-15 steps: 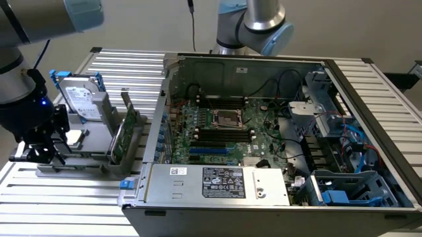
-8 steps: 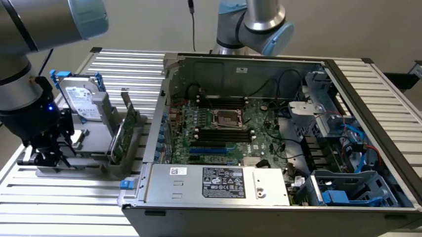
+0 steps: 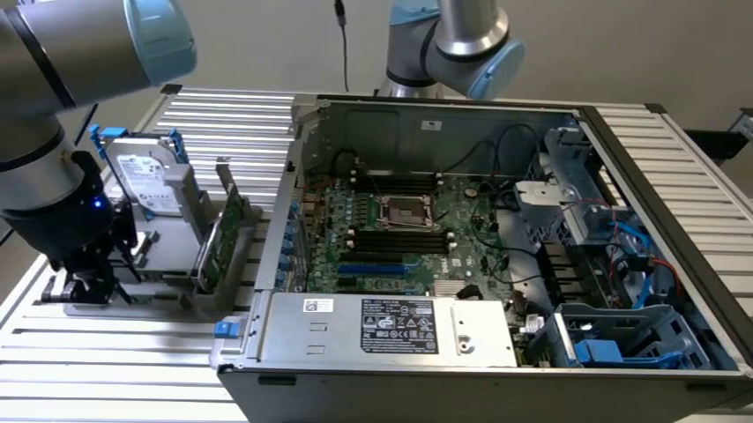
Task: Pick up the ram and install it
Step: 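Pick up the ram and move it above insertion slot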
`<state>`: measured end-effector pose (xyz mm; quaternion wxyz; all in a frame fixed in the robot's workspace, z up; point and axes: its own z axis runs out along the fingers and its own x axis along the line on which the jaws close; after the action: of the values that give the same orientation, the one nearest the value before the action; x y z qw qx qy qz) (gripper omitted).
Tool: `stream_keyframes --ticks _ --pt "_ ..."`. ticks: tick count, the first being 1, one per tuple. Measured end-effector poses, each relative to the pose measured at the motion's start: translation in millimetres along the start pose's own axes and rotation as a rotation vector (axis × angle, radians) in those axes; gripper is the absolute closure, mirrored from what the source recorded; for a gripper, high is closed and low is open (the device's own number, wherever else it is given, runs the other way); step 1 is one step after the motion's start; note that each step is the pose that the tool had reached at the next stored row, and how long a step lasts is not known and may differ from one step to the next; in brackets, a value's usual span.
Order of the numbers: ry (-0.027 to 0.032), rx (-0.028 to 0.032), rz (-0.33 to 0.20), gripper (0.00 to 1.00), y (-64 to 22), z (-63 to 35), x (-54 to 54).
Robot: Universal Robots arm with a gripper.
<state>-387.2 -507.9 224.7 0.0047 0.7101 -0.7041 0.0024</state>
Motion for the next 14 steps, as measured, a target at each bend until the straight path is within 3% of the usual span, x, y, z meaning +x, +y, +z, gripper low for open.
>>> stream_keyframes --ticks 4,9,14 --pt "-0.0079 0.0004 0.000 0.64 1.0 6.8 -0.1" --pt "-0.0250 0.0009 0.000 0.64 2.3 13.6 -0.2" --pt "-0.0352 0.0011 0.001 0.64 5.4 20.3 -0.3"
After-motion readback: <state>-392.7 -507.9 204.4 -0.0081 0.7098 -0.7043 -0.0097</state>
